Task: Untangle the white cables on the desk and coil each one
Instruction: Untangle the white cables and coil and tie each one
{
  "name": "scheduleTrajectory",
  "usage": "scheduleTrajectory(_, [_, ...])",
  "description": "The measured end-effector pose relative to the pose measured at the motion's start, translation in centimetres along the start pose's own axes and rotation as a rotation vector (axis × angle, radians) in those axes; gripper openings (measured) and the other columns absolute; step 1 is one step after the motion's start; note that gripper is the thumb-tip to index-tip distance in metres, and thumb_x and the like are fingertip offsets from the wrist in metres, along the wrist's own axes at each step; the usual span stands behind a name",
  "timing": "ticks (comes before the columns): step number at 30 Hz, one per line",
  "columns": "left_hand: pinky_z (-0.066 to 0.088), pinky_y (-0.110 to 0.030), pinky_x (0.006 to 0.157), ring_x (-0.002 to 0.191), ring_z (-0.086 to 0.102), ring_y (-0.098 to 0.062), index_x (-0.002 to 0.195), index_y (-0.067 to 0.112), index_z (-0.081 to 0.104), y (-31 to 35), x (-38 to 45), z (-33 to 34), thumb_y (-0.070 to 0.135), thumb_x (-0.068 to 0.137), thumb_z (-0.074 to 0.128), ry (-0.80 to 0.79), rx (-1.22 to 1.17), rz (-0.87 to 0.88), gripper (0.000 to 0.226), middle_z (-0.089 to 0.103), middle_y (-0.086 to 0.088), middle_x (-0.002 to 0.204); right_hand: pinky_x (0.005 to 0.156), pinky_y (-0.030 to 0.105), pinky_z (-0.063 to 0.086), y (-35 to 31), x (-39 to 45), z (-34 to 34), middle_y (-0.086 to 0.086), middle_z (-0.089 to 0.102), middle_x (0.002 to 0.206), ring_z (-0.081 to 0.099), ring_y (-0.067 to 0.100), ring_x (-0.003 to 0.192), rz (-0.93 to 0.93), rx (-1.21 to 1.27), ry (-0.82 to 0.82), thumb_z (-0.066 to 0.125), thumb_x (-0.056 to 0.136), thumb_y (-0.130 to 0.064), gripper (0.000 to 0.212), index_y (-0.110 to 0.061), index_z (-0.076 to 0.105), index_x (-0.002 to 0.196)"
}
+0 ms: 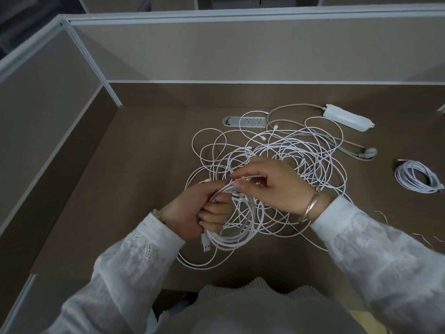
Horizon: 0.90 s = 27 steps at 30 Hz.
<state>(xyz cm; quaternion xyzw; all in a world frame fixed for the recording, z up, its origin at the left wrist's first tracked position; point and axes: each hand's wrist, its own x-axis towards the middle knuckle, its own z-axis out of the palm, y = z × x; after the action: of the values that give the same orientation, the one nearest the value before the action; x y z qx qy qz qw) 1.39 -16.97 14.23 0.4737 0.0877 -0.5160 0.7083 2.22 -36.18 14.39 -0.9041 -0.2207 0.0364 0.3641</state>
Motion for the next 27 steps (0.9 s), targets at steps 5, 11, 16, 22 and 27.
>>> scheduleTrajectory(5, [0.007, -0.018, 0.036, 0.039, 0.004, -0.007, 0.053, 0.022, 0.036, 0.3, -0.4, 0.4, 0.044, 0.092, 0.041, 0.015, -0.019, 0.006, 0.045, 0.018, 0.01, 0.043, 0.072, 0.035, 0.048, 0.2, -0.4, 0.6, -0.007, 0.062, 0.081, 0.056, 0.014, 0.074, 0.041, -0.161, -0.205, 0.067, 0.077, -0.033, 0.027, -0.019, 0.063, 0.099])
scheduleTrajectory(11, [0.013, -0.018, 0.036, 0.037, 0.008, -0.006, 0.052, 0.022, 0.037, 0.0, -0.5, 0.4, 0.048, 0.099, 0.031, 0.035, 0.13, 0.021, 0.054, 0.016, 0.008, 0.046, 0.045, 0.031, 0.053, 0.9, -0.3, -1.2, 0.004, 0.07, 0.072, 0.062, 0.022, 0.046, 0.213, 0.378, -0.468, 0.055, 0.095, -0.019, 0.015, -0.007, 0.063, 0.094])
scheduleTrajectory(16, [0.012, -0.016, 0.032, 0.038, 0.006, -0.006, 0.063, 0.02, 0.045, -0.1, -0.7, 0.0, 0.041, 0.095, 0.04, -0.034, -0.068, 0.067, 0.039, 0.01, 0.009, 0.049, 0.037, 0.014, 0.029, 1.0, -0.1, -0.4, -0.003, 0.052, 0.049, 0.036, 0.006, 0.034, 0.15, 0.359, -0.305, 0.058, 0.093, -0.023, 0.027, 0.002, 0.067, 0.09])
scheduleTrajectory(22, [0.024, -0.02, 0.032, 0.038, 0.014, -0.007, 0.066, 0.016, 0.052, 0.1, -0.5, -3.7, 0.028, 0.091, 0.061, -0.207, -0.415, 0.179, 0.029, 0.018, 0.009, 0.05, 0.039, 0.016, 0.031, 3.4, -1.3, 1.6, -0.005, 0.052, 0.048, 0.039, 0.006, 0.036, 0.233, 0.58, -0.004, 0.058, 0.09, -0.026, 0.017, -0.01, 0.064, 0.087])
scheduleTrajectory(27, [0.03, -0.031, 0.055, 0.056, 0.034, -0.017, 0.089, -0.003, 0.058, 1.4, -2.5, -10.8, 0.027, 0.105, 0.026, -0.25, -0.615, 0.359, 0.047, 0.036, -0.004, 0.066, 0.042, 0.02, 0.038, 7.5, -3.6, 2.7, -0.004, 0.058, 0.052, 0.048, 0.009, 0.042, 0.303, 0.451, 0.05, 0.064, 0.088, -0.013, 0.008, -0.013, 0.056, 0.089])
